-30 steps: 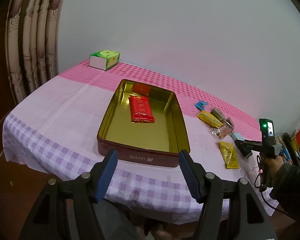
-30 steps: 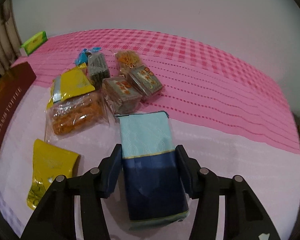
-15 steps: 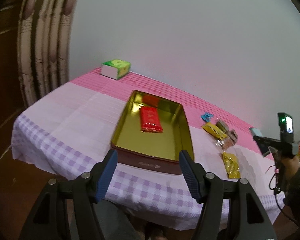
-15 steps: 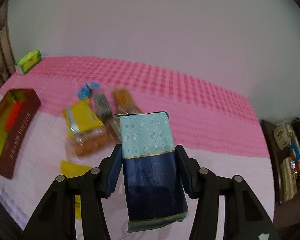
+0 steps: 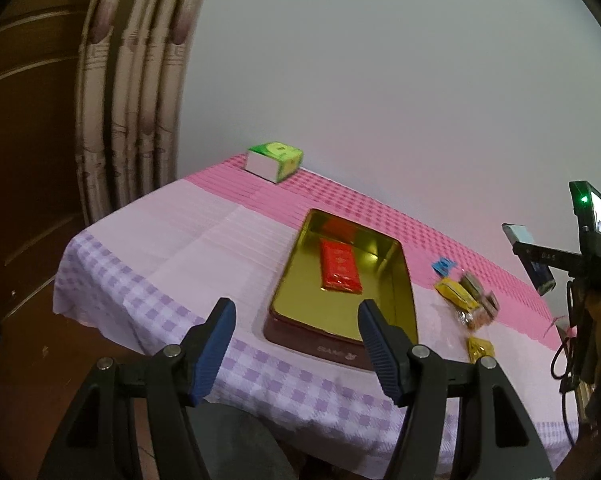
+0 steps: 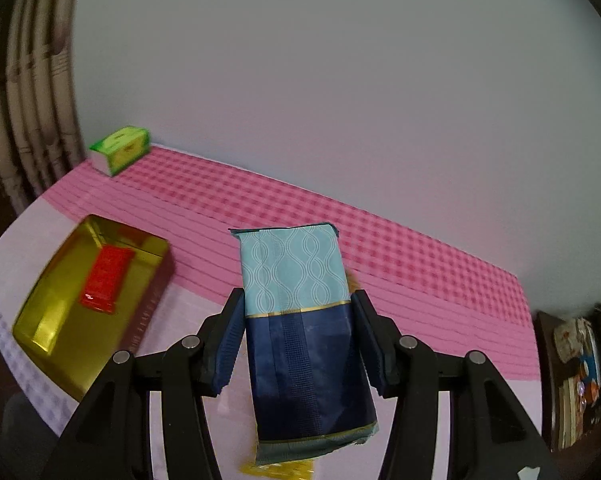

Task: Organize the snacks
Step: 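Carry the blue box over the tin tray and lower it inside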

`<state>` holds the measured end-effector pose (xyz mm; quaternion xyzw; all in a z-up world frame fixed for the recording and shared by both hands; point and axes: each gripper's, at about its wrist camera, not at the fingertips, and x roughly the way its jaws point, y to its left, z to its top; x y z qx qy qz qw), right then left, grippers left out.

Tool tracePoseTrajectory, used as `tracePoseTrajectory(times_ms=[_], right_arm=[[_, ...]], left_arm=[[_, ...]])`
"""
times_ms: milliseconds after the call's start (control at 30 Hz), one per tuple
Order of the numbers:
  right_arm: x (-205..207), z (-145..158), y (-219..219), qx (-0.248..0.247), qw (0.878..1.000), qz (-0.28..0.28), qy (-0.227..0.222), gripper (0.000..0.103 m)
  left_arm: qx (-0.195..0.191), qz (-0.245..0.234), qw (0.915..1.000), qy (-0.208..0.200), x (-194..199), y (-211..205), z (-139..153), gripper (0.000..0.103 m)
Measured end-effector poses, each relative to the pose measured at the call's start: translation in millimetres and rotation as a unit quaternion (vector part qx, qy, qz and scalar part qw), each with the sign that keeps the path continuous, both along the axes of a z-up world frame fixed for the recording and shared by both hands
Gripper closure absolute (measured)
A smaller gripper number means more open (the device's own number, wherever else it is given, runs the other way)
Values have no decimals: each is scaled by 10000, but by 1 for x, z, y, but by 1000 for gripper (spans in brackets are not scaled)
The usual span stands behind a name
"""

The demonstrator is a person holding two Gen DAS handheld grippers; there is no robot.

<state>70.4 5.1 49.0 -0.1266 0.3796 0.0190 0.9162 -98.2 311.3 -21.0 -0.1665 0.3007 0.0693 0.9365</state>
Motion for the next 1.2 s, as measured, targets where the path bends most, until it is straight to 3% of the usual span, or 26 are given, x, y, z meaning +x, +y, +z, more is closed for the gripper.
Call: tracePoseTrajectory(times_ms=[333,700,1200], right_arm=[[6,-25,83,21,9980,595,199,54],[-1,-67,166,150,9898,1277,609,54],[-7,-111,205,222,9823,1534,1053,54]], left_arm=[[-80,615,9980,100,3,25,-6,38],[-139,964,9951,179,5,38,-12,38],[-289,1083,9932,325,8,45,-19,38]])
